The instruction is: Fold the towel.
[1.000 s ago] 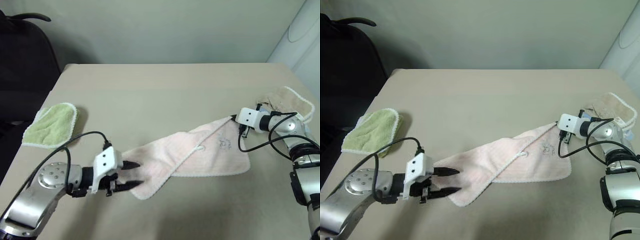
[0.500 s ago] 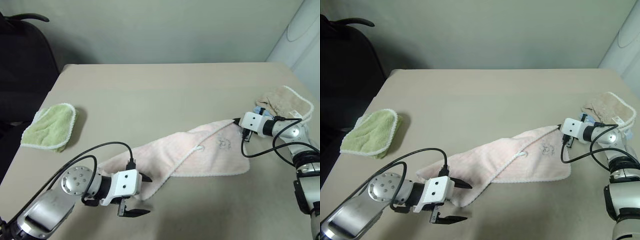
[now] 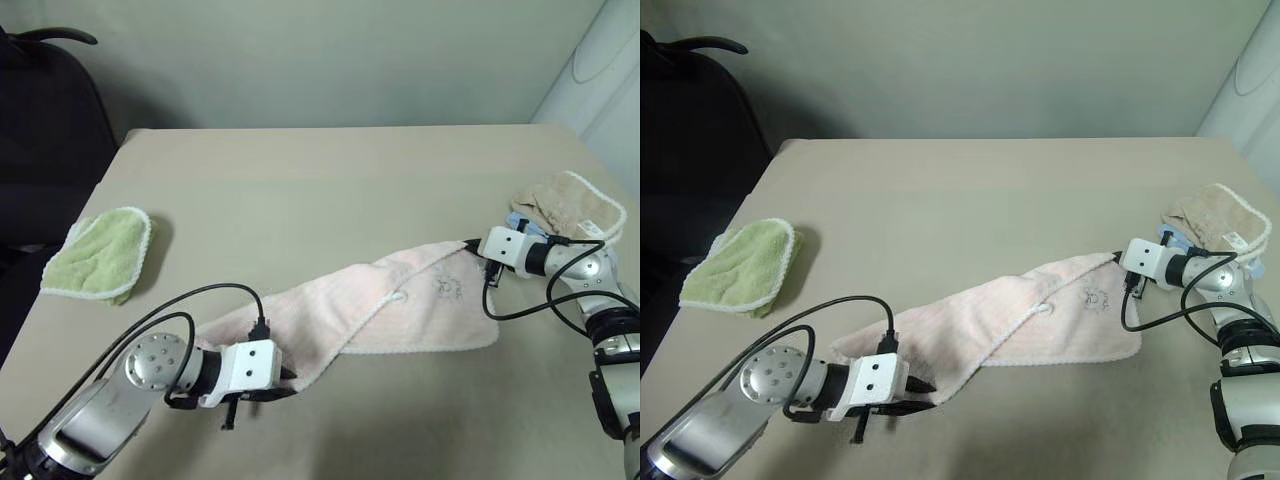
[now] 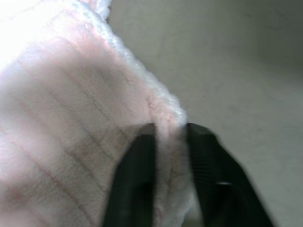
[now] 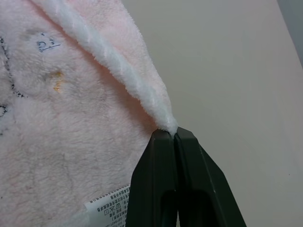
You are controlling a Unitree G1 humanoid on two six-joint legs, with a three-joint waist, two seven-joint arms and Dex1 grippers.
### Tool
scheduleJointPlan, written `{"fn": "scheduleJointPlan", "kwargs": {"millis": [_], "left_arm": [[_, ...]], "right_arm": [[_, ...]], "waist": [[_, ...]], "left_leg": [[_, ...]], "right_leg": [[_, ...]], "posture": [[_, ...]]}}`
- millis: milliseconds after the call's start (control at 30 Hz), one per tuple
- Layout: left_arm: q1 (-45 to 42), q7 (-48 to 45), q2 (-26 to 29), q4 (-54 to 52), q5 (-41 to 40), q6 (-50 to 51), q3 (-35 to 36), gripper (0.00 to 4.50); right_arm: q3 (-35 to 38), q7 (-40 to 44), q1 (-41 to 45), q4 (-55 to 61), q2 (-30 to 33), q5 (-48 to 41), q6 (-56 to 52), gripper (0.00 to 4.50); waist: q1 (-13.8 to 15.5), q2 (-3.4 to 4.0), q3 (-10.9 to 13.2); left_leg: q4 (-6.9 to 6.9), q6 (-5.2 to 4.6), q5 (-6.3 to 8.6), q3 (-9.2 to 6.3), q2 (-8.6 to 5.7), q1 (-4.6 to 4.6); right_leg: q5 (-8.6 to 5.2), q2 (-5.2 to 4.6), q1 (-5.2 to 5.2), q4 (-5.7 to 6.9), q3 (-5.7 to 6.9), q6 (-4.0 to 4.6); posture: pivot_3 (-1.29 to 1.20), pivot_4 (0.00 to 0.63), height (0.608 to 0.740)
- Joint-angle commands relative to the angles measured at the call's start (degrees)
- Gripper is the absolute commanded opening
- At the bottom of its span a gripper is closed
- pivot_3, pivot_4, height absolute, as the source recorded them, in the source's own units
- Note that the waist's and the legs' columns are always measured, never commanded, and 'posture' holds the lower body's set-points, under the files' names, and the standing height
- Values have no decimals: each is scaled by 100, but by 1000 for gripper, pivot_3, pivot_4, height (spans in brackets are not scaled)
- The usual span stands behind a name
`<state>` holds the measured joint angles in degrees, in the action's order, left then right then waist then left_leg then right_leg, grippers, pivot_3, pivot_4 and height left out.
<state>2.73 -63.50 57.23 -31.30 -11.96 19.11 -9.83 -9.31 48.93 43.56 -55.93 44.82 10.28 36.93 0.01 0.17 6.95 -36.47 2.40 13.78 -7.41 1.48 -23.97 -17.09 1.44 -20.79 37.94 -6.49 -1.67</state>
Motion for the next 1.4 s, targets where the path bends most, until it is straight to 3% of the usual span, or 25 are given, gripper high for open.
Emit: {"fn": "scheduleJointPlan", "kwargs": {"millis": [33, 167, 300, 467, 667, 800, 1100, 1233, 1400], "left_arm": [[77, 22, -69, -140, -177, 49, 147, 14], [192, -2, -53, -162, -279, 43, 273, 14], [35, 286, -435, -193, -717, 215, 650, 14], [-407, 723, -963, -380, -2142, 1057, 1657, 14], [-831, 1206, -1191, -313, -2846, 1352, 2271, 14], [-1518, 1905, -1616, 143, -2723, 1209, 2405, 14], [-3990, 3269, -2588, 2752, -1225, 9, 2120, 14], [-4786, 3402, -2680, 3180, -1636, 13, 2626, 14], [-4276, 2796, -2251, 2335, -2582, 568, 3081, 14]], "right_arm": [[164, 12, 33, 140, 61, -141, -4, 0], [161, -16, 52, 122, 42, -133, -2, 0], [160, -38, 42, 136, 38, -126, 4, 0], [195, 35, 27, 169, 89, -181, -4, 0], [295, 34, 68, 190, 224, -285, -89, 0], [472, -351, 233, 84, 393, -220, -202, 0], [423, -2029, 1374, -658, 638, 402, -394, 0], [646, -2135, 1795, -718, 902, 238, -349, 0], [1145, -1192, 1515, -345, 1099, -587, -317, 0]], "waist": [[1, 0, 0], [-2, 0, 0], [1, 0, 0], [-2, 0, 0], [4, 1, 1], [14, 2, 1], [-16, 10, 6], [-14, 9, 8], [-24, 10, 8]], "left_leg": [[0, 0, 0, 0, 0, 0], [0, 0, 0, 0, 0, 0], [0, 0, 0, 0, 0, 0], [-2, 3, -2, 0, 1, -1], [-3, 43, -25, 1, 1, 1], [-9, 47, -28, 1, 1, 1], [-14, 52, -31, 2, 7, -4], [-13, 58, -36, 5, 8, -17], [-10, 58, -38, 6, 8, -18]], "right_leg": [[0, 0, 0, 0, 0, 0], [0, 0, -1, 0, 0, 0], [0, 0, 0, 0, 1, 0], [0, 0, 1, 3, 4, 0], [0, 0, 3, 2, 4, 0], [0, 0, 6, 2, 6, 0], [1, 2, -4, 5, 5, -1], [3, 2, -17, 6, 5, -1], [3, 2, -18, 4, 3, -1]], "posture": [[0, 150, 740], [0, 150, 740], [0, 150, 740], [0, 150, 740], [0, 150, 740], [0, 150, 740], [0, 150, 740], [0, 150, 740], [0, 150, 740]]}}
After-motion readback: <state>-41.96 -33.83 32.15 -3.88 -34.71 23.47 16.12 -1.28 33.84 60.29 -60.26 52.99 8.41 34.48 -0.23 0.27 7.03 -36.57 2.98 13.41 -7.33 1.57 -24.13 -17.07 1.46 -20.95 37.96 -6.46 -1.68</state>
